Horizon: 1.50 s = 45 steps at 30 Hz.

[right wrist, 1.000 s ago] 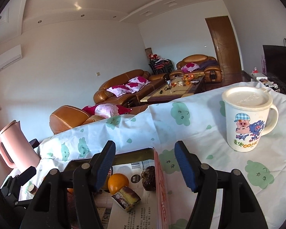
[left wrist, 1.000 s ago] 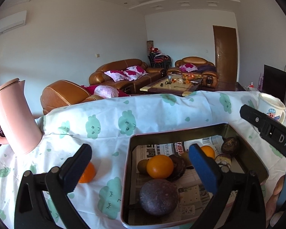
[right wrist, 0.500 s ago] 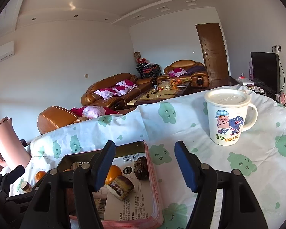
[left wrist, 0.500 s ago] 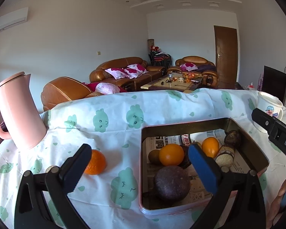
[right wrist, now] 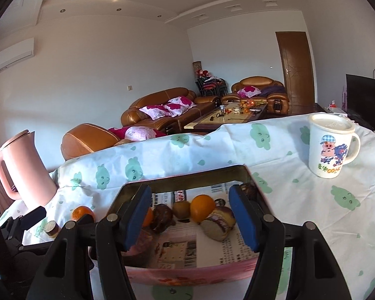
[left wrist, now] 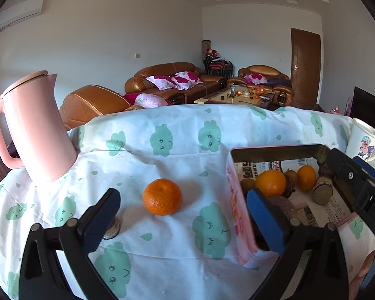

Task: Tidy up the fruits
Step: 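Withdraw both grippers from the tray toward the last orange and cake, then grasp the tan round cake with the left gripper while the right gripper grasps the last orange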

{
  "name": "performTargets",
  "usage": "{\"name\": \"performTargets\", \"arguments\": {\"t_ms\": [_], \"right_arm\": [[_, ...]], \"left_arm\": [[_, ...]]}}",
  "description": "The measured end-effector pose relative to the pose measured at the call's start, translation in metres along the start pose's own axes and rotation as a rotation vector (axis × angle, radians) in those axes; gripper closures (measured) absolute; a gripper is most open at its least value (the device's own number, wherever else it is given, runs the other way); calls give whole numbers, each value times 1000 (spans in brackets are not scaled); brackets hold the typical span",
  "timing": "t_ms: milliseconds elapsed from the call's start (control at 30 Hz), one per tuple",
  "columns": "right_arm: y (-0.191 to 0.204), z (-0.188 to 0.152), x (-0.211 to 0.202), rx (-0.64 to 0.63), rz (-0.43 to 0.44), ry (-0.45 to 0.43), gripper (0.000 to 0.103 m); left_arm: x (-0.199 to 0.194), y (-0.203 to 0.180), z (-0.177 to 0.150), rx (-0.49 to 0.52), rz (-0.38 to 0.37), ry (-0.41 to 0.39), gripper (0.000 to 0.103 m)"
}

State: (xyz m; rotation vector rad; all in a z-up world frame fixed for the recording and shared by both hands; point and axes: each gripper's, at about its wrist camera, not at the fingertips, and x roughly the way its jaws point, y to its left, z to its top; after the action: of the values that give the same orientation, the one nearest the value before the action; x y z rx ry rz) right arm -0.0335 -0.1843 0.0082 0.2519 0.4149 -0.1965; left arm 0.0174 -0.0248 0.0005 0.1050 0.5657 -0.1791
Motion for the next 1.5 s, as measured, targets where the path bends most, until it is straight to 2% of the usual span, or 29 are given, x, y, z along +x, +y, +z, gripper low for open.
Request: {"name": "performTargets", "arguments": {"t_ms": [367, 633, 800, 867, 967, 1100, 1200, 1367, 1500], "right_arm": [[58, -9, 16, -34, 65, 34, 37], [97, -13, 31, -57, 94, 64, 37], [114, -15, 40, -91, 92, 84, 37], [120, -16, 46, -117, 94, 119, 37], [130, -19, 60, -158, 107, 188, 37], [151, -25, 82, -220, 153, 286, 37], [166, -31, 99, -270, 149, 356, 37], [184, -35, 109, -361, 135, 380, 36], [193, -46, 126, -413, 130, 485, 37]], "left_arm": [[11, 53, -2, -65, 29, 46, 0], [26, 91, -4, -140, 43, 109, 0], [32, 111, -3, -88, 112, 127, 0], [35, 127, -3, -94, 126, 142, 0], [40, 155, -2, -155, 138, 168, 0], [41, 177, -2, -215, 205, 174, 0], [40, 180, -4, -216, 215, 173, 0], [40, 174, -2, -176, 211, 170, 0], [40, 167, 0, -142, 212, 160, 0]]}}
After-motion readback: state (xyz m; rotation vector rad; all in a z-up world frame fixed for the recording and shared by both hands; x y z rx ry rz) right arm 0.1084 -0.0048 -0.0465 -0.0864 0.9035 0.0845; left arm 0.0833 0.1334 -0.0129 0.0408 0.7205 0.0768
